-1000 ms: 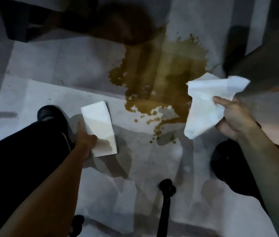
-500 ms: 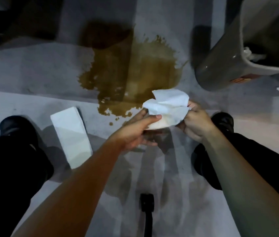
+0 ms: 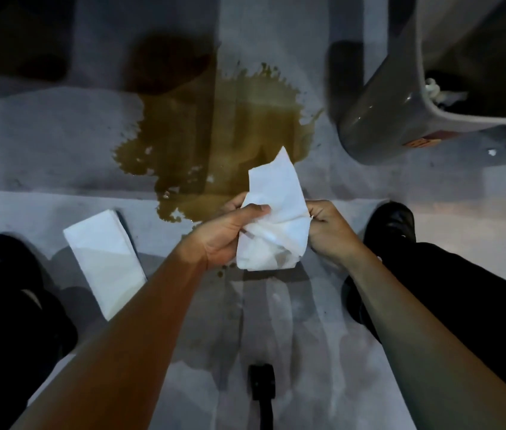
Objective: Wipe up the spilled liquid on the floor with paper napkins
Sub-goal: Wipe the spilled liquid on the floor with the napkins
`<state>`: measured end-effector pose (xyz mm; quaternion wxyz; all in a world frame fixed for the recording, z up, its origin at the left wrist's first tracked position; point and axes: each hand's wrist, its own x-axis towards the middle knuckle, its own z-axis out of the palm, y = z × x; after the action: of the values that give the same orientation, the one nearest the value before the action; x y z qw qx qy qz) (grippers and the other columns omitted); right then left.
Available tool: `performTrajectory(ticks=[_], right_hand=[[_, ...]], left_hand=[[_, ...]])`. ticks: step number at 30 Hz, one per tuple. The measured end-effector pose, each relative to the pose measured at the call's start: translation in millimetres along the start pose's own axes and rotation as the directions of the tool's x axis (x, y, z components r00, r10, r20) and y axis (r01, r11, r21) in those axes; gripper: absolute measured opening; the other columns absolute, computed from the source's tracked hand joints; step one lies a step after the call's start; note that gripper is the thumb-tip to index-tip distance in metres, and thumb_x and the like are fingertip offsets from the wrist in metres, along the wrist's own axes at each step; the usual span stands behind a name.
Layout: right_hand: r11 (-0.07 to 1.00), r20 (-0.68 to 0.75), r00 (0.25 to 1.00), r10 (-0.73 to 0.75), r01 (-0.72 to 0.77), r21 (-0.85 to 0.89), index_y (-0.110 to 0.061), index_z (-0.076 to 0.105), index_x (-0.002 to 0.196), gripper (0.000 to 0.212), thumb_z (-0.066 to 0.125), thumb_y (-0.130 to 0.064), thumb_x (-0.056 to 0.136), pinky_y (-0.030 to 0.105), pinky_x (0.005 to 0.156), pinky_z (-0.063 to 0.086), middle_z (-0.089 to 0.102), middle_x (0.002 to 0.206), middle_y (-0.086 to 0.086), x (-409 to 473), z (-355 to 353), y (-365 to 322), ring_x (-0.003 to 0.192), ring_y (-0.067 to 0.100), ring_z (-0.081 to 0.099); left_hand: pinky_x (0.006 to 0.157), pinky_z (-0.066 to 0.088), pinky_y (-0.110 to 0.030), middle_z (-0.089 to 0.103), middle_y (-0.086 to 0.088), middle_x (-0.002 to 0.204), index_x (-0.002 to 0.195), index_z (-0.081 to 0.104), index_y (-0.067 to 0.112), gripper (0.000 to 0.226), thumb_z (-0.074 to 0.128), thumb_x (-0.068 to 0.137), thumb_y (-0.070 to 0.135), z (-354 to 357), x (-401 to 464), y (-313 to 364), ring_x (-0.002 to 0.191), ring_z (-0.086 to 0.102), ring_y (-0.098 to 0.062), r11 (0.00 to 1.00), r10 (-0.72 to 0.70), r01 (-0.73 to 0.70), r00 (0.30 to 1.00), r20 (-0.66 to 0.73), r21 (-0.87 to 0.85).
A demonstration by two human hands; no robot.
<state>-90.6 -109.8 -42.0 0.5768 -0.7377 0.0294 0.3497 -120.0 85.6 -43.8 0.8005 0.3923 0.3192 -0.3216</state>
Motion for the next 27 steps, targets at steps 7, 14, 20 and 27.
performTrajectory(ticks=[7, 14, 20, 27], right_hand=[[0.977, -0.109, 0.990, 0.088, -0.064, 0.204, -0.023, 0.082, 0.099, 0.022, 0.068, -0.007, 0.095, 0.059, 0.097, 0.055, 0.078, 0.110, 0.007, -9, 0, 7, 0.104, 0.033, 0.073], [0.957, -0.626, 0.757, -0.186, -0.006, -0.291, -0.012, 0.041, 0.060, 0.058, 0.059, -0.056, 0.095, 0.047, 0.064, 0.048, 0.053, 0.069, 0.011, -1, -39, 17, 0.063, 0.022, 0.052], [0.842, -0.716, 0.607, -0.346, -0.135, -0.522, -0.005, 0.057, 0.081, 0.034, 0.050, -0.033, 0.100, 0.049, 0.074, 0.050, 0.065, 0.075, 0.024, 14, -50, 7, 0.073, 0.045, 0.060], [0.861, -0.364, 0.904, 0.223, -0.008, 0.508, -0.004, 0.067, 0.117, 0.022, 0.064, -0.016, 0.099, 0.045, 0.086, 0.061, 0.077, 0.112, 0.011, -4, -10, -8, 0.103, 0.030, 0.074]], left_hand=[[0.076, 0.060, -0.034, 0.077, -0.008, 0.107, 0.121, 0.067, 0.024, 0.028, 0.073, 0.094, 0.021, -13, -9, -6, 0.086, 0.073, -0.019, 0.970, 0.037, 0.014, 0.978, -0.204, 0.245], [0.063, 0.051, -0.025, 0.073, -0.009, 0.093, 0.108, 0.068, 0.021, 0.015, 0.057, 0.102, 0.014, -43, -9, -20, 0.075, 0.064, -0.018, 0.926, 0.170, -0.010, 0.904, -0.392, 0.378], [0.061, 0.049, -0.029, 0.071, -0.009, 0.085, 0.103, 0.068, 0.022, 0.019, 0.057, 0.101, 0.007, -32, -5, -20, 0.067, 0.062, -0.015, 0.921, 0.223, -0.068, 0.899, -0.376, 0.384], [0.085, 0.060, -0.032, 0.073, 0.001, 0.112, 0.138, 0.052, 0.043, 0.049, 0.070, 0.095, 0.027, 13, -11, -9, 0.102, 0.071, -0.014, 0.786, 0.412, -0.251, 0.894, -0.176, 0.564]])
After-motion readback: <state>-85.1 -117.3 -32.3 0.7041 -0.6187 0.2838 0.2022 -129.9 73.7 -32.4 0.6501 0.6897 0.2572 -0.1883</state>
